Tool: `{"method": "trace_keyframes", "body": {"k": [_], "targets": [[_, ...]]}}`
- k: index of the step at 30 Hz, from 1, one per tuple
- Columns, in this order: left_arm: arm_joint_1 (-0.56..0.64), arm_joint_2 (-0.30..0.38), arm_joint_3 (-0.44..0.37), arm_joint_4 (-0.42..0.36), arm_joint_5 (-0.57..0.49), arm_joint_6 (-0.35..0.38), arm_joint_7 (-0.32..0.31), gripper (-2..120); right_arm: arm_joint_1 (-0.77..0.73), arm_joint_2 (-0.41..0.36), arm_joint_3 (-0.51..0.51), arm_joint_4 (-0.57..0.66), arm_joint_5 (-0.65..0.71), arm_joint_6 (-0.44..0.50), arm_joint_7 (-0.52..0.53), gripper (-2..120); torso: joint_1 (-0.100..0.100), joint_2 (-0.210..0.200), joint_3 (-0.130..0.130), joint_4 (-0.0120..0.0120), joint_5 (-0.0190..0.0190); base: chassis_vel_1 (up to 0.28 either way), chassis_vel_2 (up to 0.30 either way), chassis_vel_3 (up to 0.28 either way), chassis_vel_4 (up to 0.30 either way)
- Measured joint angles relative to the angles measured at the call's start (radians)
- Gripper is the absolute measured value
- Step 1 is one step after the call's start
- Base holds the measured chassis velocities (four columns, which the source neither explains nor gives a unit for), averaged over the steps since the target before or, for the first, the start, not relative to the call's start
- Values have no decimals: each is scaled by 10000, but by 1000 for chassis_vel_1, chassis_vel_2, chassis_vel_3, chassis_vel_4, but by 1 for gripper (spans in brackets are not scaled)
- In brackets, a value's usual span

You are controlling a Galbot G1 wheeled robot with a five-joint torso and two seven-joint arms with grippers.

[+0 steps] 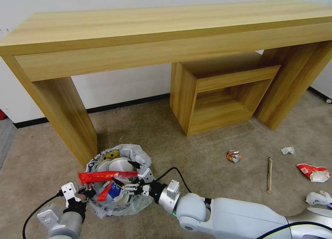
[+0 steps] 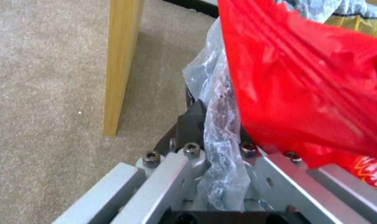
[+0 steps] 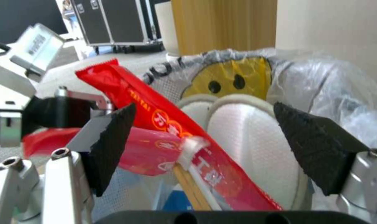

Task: Pick up the trash bin and place the garbage on the floor into it.

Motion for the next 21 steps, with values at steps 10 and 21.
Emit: {"method": "trace_keyframes", "body": {"k": [10, 21], "targets": [[-121, 139, -81, 214, -128, 4, -39, 1, -348, -49, 1360, 441, 166, 112, -187, 86, 0, 0, 0, 0, 0, 0, 0, 0, 0], [-87, 199, -99, 284, -155, 7, -58, 1, -1164, 72, 3259, 691, 428, 155, -187, 86, 0, 0, 0, 2, 0, 0, 0, 0, 0]]}}
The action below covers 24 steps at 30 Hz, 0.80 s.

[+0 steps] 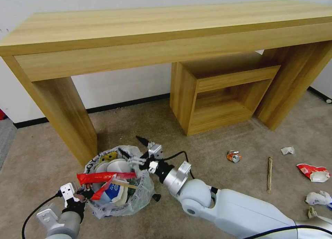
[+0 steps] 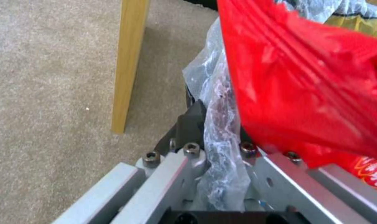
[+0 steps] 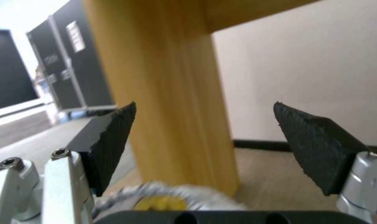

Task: Pick up the trash bin and place the garbage on the floor into it.

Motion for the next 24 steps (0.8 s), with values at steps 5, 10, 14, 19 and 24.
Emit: {"method": "trace_keyframes", "body": {"k": [5, 10, 14, 19, 24], "targets": [[32, 23, -8, -40, 7, 0, 6, 1, -405, -112, 1138, 82, 70, -116, 317, 86, 0, 0, 0, -2, -1, 0, 0, 0, 0], [107, 29, -7, -141, 35, -1, 35, 1, -916, -298, 2263, 182, 10, -389, 956, 89, 0, 0, 0, -2, 0, 0, 0, 0, 0], [196, 35, -5, -215, 91, -4, 86, 1, -1337, -385, 3098, 219, -214, -795, 1655, 96, 0, 0, 0, -2, 1, 0, 0, 0, 0], [327, 45, -16, -338, 189, -4, 200, 1, -2048, -533, 4207, 106, -835, -1265, 2534, 100, 1, 0, 0, -2, 0, 0, 0, 0, 0], [404, 48, -31, -425, 225, -5, 224, 1, -2721, -608, 5024, -46, -1299, -1445, 2941, 100, 0, 0, 0, -2, 1, 0, 0, 0, 0]]}}
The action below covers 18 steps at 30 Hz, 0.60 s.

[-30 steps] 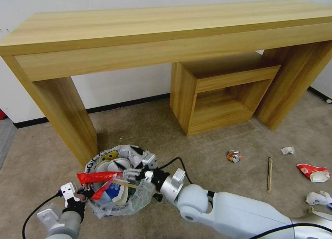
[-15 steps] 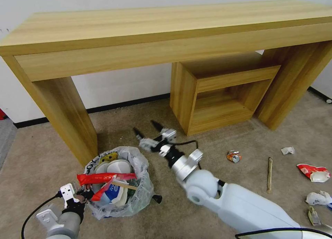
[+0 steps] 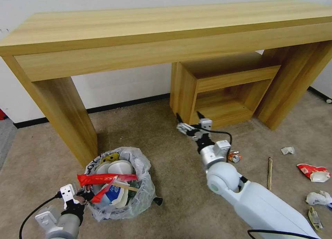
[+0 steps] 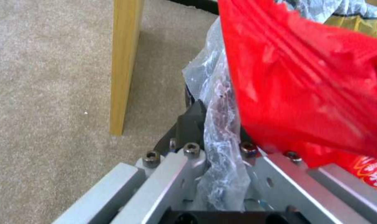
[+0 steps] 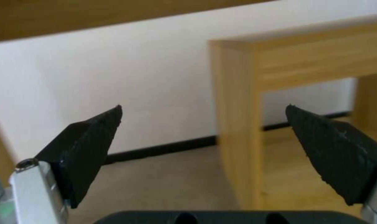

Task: Pick up the trash bin and place the garbage on the floor into it.

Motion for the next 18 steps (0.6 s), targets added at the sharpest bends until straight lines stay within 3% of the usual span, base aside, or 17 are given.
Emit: {"method": "trace_keyframes", "body": {"k": [18], "targets": [[204, -80, 53, -54, 430, -120, 141, 1, -1249, 136, 1704, -191, -1085, -465, 879, 100, 0, 0, 0, 1, -1, 0, 0, 0, 0]]}}
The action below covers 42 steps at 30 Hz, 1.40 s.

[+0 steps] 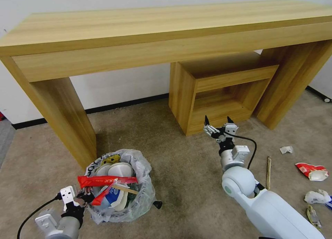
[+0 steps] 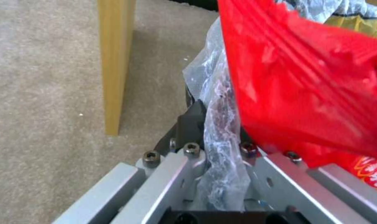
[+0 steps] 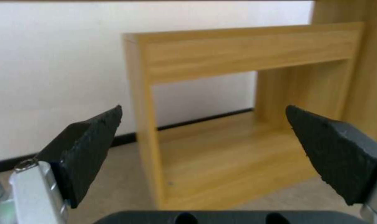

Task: Pick up the trash bin and place the garbage on the floor into it.

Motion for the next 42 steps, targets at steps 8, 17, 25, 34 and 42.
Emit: {"method": "trace_keyframes", "body": {"k": [8, 17, 25, 34, 42], "targets": [[-16, 0, 3, 25, -2, -10, 0, 1, -238, 137, 385, -277, -373, 123, 146, 100, 0, 0, 0, -1, 0, -44, -52, -44, -48], [-37, 19, 27, 104, -4, -20, 1, 1, -348, 238, 588, -374, -458, 334, 125, 100, 0, 0, 0, -1, 0, -62, -68, -56, -56], [11, 82, -15, 100, -37, -34, 9, 1, -380, 303, 670, -394, -464, 336, 69, 100, 1, 0, 0, -1, 0, -65, -57, -68, -61], [3, 77, 0, 96, -55, -41, 12, 1, -374, 309, 793, -438, -460, 388, 46, 100, 0, 0, 0, -2, 0, -75, -85, -82, -69], [27, 45, 16, 95, -18, -42, 17, 1, -371, 316, 820, -518, -545, 498, 1, 100, 0, 0, 0, -1, 0, -81, -85, -80, -76]]}}
